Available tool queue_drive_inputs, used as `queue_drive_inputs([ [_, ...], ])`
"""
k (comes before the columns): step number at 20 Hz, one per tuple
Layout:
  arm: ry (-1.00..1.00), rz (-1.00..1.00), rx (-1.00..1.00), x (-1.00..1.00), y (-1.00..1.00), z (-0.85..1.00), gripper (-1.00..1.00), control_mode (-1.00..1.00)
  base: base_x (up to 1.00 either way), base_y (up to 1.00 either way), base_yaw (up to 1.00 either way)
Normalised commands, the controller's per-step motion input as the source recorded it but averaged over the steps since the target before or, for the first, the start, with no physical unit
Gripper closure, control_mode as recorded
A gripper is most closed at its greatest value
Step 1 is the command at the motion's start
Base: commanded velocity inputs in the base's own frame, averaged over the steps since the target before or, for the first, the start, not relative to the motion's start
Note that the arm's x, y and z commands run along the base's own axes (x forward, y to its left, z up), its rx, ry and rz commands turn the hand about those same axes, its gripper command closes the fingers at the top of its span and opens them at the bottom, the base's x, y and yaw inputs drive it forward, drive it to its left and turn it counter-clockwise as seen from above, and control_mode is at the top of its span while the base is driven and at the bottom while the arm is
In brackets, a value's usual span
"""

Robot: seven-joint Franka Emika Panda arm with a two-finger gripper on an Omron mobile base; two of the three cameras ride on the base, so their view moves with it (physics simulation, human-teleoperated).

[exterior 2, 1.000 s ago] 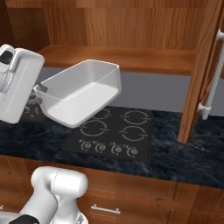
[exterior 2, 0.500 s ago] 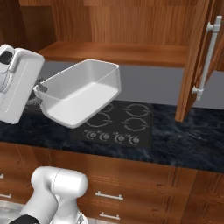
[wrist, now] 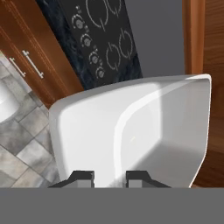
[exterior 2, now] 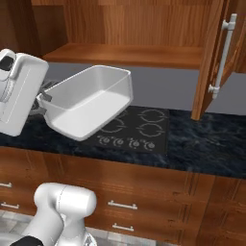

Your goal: Retrieve the tupperware from the cabinet, then place the raw meat into the tupperware to avoid contamination.

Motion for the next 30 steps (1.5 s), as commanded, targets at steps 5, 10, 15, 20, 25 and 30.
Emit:
queue_drive_inputs([
  [5,0.00,0.00,0.00,0.00,0.00,0.00,1.00,1.00,-0.41,0.00,0.02],
  [10,0.00,0.00,0.00,0.00,0.00,0.00,1.00,1.00,-0.47,0.00,0.02],
  [15,0.00,0.00,0.00,0.00,0.00,0.00,1.00,1.00,-0.28,0.00,0.01],
  [20,0.00,0.00,0.00,0.00,0.00,0.00,1.00,1.00,-0.12,-0.26,0.02],
  [25,0.00,0.00,0.00,0.00,0.00,0.00,1.00,1.00,-0.33,-0.43,0.01],
  [30,0.00,0.00,0.00,0.00,0.00,0.00,1.00,1.00,-0.47,-0.44,0.01],
])
